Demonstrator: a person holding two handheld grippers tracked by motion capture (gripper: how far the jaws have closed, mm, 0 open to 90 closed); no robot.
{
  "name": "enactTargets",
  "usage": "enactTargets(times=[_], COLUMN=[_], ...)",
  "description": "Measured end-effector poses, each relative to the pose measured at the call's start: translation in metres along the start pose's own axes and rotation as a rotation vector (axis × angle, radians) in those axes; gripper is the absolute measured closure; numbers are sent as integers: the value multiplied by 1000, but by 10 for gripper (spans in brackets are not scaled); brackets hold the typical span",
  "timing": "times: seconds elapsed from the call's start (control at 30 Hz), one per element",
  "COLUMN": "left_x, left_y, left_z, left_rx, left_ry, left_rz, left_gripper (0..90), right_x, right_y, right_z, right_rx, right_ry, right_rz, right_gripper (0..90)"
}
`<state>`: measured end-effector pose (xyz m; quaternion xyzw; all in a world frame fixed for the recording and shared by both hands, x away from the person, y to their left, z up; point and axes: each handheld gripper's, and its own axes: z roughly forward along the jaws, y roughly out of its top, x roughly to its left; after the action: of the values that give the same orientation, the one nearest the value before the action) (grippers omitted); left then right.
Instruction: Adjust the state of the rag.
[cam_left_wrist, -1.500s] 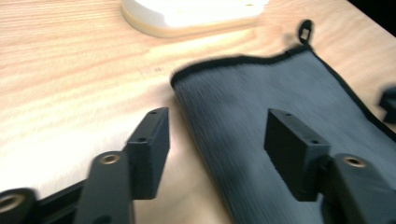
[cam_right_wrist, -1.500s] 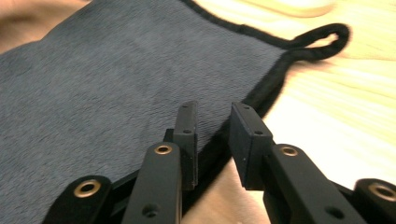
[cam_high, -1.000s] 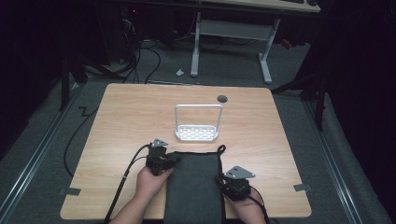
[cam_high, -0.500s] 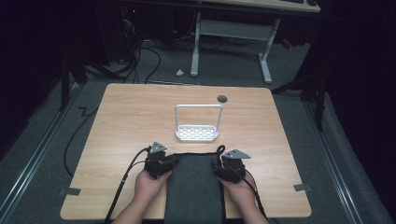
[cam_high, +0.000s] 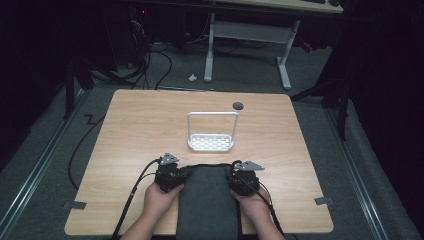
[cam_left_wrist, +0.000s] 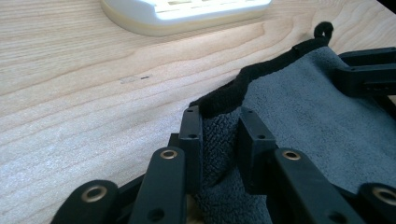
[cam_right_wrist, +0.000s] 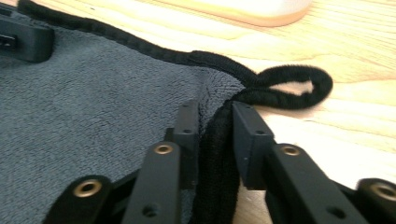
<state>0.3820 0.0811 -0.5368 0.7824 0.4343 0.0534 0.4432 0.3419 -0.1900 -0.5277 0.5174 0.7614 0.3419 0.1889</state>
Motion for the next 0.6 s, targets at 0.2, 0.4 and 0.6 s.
enactTargets(times=[0.2,0.4,0.6], left_x=[1,1,-1], left_y=[-1,-2,-3], left_z=[-2,-6,-11], left_rx=[-17,-35,-90], left_ry=[-2,-42,-47], left_rz=[-8,2,10], left_gripper=[738,804,827], right_x=[0,4,6], right_y=[0,-5,-4], right_z=[0,-8,-18], right_rx=[-2,-77,-133], right_ry=[34,39,41], right_rz=[-26,-89,-96], right_gripper=[805,812,812])
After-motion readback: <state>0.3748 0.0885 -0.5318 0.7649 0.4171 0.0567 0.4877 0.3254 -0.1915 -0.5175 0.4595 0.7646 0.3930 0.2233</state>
